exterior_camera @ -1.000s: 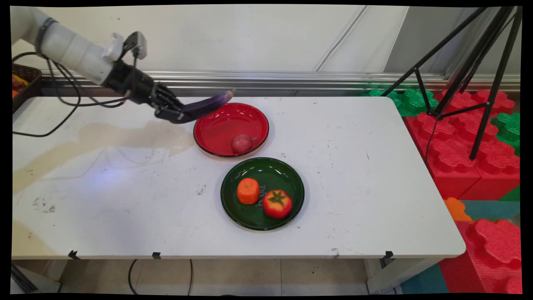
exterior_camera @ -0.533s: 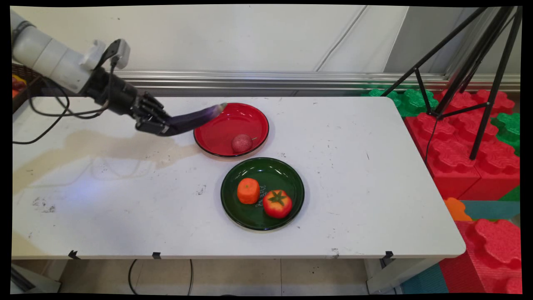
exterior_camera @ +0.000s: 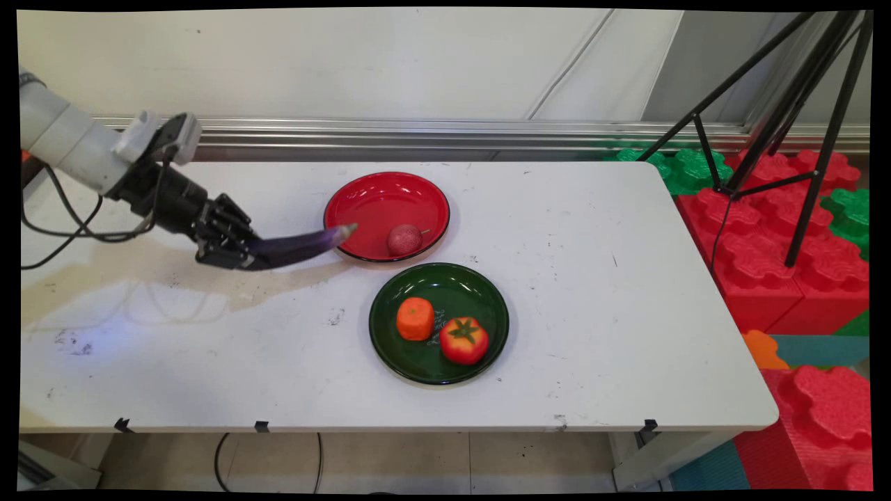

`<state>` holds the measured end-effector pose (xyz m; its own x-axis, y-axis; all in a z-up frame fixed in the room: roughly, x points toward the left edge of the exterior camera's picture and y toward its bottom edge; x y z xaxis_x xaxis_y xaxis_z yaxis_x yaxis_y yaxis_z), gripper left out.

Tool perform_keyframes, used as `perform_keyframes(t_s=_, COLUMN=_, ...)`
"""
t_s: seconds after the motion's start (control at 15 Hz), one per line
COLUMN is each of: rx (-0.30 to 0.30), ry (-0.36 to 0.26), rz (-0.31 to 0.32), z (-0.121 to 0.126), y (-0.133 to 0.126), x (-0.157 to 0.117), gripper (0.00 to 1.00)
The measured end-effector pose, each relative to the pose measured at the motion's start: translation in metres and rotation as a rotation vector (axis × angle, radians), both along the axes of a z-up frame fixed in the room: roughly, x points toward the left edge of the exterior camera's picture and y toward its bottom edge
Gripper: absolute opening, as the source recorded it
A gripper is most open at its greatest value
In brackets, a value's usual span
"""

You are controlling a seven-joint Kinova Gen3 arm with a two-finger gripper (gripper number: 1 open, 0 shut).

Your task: Place the picked object on the table

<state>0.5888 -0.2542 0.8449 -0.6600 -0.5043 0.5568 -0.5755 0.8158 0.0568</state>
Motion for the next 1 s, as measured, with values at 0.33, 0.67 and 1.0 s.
perform_keyframes(t_s=0.33, rx=0.050, ry=-0.029, rz=0.008, z=-0.027, y=0.008, x=-0.002, gripper=0.00)
perform_keyframes(t_s=0.67, rx=0.085, ry=-0.042, rz=0.007, z=-0.048, y=0.011, x=-0.006, gripper=0.00)
perform_keyframes(t_s=1.0, rx=0.095, ry=-0.040, rz=0.003, z=-0.057, y=0.013, x=-0.007, gripper=1.00)
